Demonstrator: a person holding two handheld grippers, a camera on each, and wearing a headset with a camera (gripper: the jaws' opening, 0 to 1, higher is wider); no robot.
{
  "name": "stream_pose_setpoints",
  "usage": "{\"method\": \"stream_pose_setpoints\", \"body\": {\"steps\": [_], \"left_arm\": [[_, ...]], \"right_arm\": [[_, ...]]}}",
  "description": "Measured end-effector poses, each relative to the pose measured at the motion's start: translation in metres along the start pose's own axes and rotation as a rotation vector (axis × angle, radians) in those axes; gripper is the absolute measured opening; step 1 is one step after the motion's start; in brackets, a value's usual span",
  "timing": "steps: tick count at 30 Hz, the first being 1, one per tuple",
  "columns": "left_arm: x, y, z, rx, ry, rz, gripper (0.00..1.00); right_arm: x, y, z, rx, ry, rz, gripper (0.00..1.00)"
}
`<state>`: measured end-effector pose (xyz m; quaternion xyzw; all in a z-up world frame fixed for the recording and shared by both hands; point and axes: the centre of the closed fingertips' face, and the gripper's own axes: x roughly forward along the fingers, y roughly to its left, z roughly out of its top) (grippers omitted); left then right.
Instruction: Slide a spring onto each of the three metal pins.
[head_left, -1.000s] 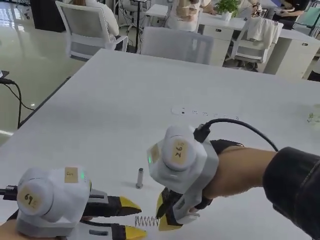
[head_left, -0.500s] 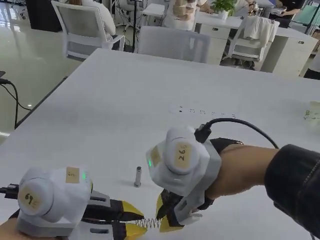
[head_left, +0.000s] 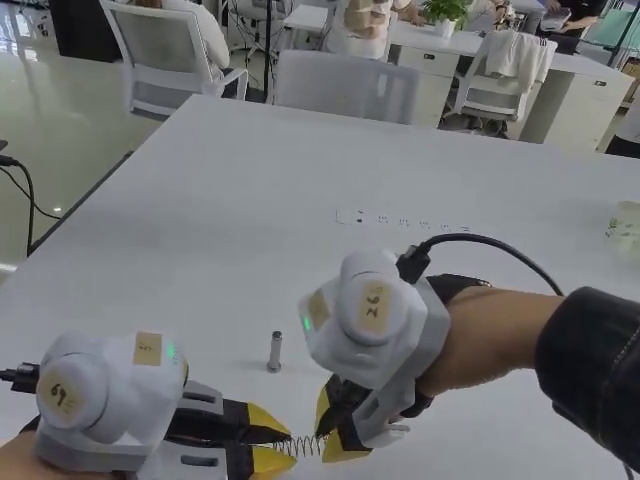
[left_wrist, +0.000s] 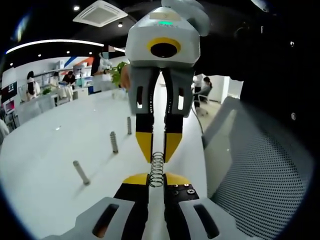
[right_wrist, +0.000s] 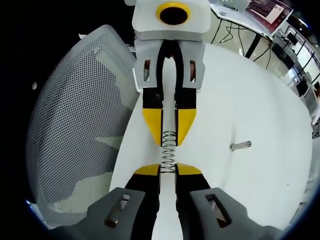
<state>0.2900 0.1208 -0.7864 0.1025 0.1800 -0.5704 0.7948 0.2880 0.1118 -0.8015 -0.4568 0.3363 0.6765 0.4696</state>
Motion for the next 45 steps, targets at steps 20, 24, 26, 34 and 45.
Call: {"method": "stream_pose_setpoints", "body": {"steps": [20, 24, 26, 34, 45], "left_arm": [[-0.001, -0.004, 0.013, 0.010, -0.023, -0.014, 0.01], [-0.002, -0.004, 0.020, 0.009, -0.044, -0.014, 0.01], [-0.002, -0.004, 0.022, 0.013, -0.047, -0.013, 0.01], [-0.002, -0.003, 0.022, 0.007, -0.054, -0.013, 0.02], [0.000, -0.004, 0.012, 0.002, -0.010, -0.011, 0.02]], "right_arm": [[0.009, 0.003, -0.006, 0.050, -0.024, 0.015, 0.09], [0.009, 0.003, -0.008, 0.057, -0.025, 0.014, 0.09], [0.008, 0.002, -0.008, 0.062, -0.030, 0.012, 0.09], [0.005, 0.002, -0.007, 0.063, -0.041, 0.000, 0.08], [-0.009, 0.002, 0.005, 0.055, -0.057, -0.012, 0.08]]}}
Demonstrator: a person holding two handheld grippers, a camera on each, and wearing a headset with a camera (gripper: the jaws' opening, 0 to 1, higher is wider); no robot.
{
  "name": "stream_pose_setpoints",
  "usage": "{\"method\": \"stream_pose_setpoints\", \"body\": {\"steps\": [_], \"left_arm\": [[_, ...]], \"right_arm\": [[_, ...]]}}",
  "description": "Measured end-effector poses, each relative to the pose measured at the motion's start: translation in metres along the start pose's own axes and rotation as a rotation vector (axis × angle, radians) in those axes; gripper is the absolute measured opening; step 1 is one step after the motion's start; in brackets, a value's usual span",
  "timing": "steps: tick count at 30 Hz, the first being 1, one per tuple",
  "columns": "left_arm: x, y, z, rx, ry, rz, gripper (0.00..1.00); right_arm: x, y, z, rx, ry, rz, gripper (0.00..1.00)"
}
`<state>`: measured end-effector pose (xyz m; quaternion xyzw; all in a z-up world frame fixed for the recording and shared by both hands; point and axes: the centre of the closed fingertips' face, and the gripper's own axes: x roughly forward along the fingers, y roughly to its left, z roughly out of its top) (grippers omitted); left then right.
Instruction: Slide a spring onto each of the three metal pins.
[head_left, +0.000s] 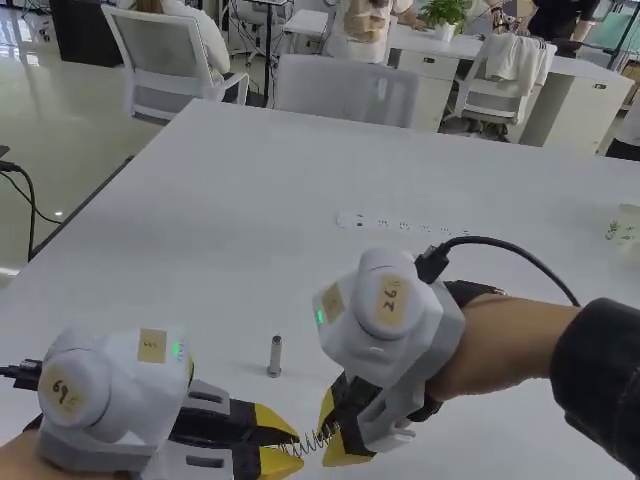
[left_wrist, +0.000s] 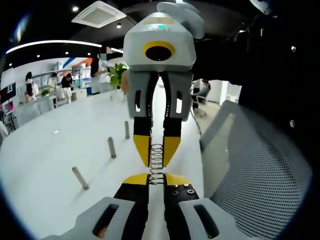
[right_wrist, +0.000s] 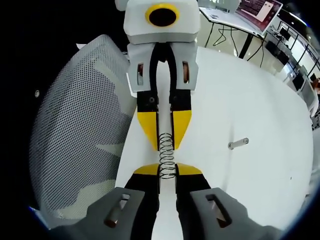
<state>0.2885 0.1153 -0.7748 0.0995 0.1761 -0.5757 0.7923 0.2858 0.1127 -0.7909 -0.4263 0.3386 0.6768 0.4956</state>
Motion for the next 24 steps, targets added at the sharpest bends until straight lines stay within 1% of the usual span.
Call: {"method": "stream_pose_setpoints", "body": {"steps": [4, 10, 12, 24], "left_arm": [[0.000, -0.001, -0.001, -0.007, 0.005, -0.004, 0.02], [0.000, -0.002, -0.004, -0.011, 0.011, -0.006, 0.02], [0.000, -0.002, -0.004, -0.013, 0.010, -0.007, 0.02], [0.000, 0.000, -0.004, -0.022, -0.003, 0.005, 0.02]], "right_arm": [[-0.002, 0.002, 0.004, 0.002, -0.005, 0.005, 0.08], [-0.006, 0.003, 0.017, 0.013, -0.045, 0.012, 0.08], [-0.006, 0.004, 0.021, 0.012, -0.050, 0.012, 0.08], [-0.007, 0.001, 0.030, -0.005, -0.039, 0.006, 0.08]]}}
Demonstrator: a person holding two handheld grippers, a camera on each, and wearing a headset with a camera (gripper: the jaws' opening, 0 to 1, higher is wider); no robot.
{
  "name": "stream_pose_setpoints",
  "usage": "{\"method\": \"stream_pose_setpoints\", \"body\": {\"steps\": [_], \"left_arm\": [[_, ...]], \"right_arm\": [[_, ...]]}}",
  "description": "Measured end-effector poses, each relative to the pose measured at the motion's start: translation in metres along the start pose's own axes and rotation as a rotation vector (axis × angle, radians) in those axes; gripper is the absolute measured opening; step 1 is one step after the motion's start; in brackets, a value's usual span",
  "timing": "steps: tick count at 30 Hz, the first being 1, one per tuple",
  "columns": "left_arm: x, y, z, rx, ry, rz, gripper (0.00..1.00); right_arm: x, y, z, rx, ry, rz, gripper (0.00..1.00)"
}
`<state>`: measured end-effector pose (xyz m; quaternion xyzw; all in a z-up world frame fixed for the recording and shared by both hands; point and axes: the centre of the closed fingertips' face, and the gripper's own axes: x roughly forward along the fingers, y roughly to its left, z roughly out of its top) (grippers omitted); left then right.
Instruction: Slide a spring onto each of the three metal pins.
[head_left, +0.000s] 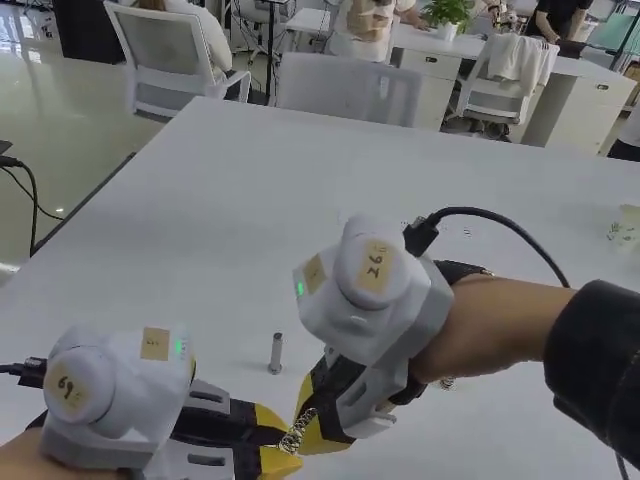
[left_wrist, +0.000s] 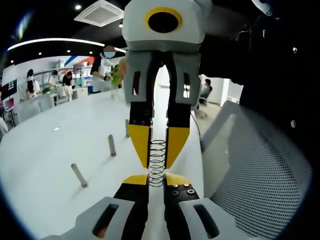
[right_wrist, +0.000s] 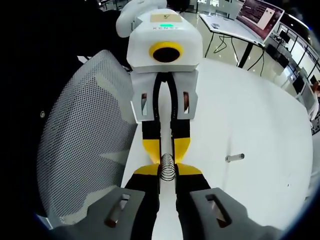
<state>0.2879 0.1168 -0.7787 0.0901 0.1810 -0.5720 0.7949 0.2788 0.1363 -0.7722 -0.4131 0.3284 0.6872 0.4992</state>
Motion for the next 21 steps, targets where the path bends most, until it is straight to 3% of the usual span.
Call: {"method": "stream_pose_setpoints", "body": {"steps": [13, 21], "left_arm": [[0.0015, 0.0026, -0.0003, -0.003, -0.004, 0.010, 0.03], [0.0007, 0.0036, -0.0014, -0.023, -0.001, 0.017, 0.13]], "right_arm": [[0.0007, -0.0023, 0.0011, -0.015, 0.015, -0.003, 0.08], [0.0028, -0.0066, -0.0025, -0.027, 0.042, -0.014, 0.08]]}}
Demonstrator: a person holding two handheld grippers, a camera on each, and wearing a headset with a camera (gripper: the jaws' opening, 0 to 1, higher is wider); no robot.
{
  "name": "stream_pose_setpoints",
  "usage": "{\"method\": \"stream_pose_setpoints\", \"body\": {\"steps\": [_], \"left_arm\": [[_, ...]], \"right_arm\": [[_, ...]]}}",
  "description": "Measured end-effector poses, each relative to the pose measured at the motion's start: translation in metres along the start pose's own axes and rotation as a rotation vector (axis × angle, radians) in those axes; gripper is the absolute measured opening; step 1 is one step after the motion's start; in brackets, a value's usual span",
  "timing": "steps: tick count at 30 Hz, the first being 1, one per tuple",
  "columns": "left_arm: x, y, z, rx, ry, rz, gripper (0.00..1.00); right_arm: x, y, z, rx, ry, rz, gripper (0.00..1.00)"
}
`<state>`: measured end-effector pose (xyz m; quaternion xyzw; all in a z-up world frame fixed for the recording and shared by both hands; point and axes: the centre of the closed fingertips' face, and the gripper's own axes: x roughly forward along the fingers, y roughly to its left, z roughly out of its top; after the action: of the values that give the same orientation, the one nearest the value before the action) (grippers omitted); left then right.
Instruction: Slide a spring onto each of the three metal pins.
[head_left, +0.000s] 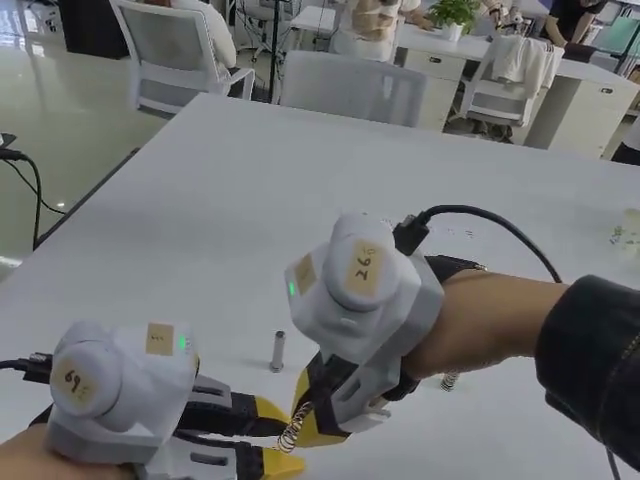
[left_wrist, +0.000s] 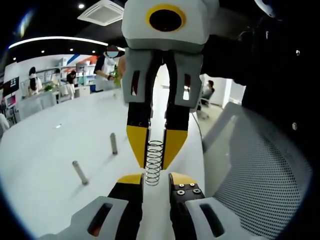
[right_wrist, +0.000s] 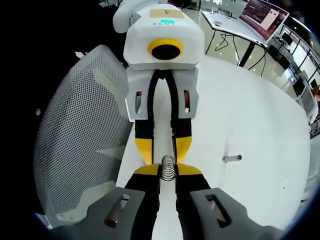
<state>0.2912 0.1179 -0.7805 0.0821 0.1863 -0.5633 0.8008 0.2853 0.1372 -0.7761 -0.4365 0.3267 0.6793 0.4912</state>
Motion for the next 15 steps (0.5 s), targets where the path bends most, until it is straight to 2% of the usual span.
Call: {"method": "stream_pose_setpoints", "body": {"steps": [5, 9, 15], "left_arm": [[-0.003, 0.003, -0.003, -0.011, -0.001, 0.016, 0.18], [-0.005, 0.009, -0.006, -0.022, -0.004, 0.045, 0.27], [-0.010, 0.017, -0.008, -0.033, -0.011, 0.080, 0.35]], "right_arm": [[0.000, -0.002, -0.003, 0.004, 0.008, -0.005, 0.08], [0.000, -0.003, -0.004, 0.007, 0.014, -0.006, 0.08], [-0.002, -0.005, -0.007, 0.011, 0.019, -0.013, 0.08]]}}
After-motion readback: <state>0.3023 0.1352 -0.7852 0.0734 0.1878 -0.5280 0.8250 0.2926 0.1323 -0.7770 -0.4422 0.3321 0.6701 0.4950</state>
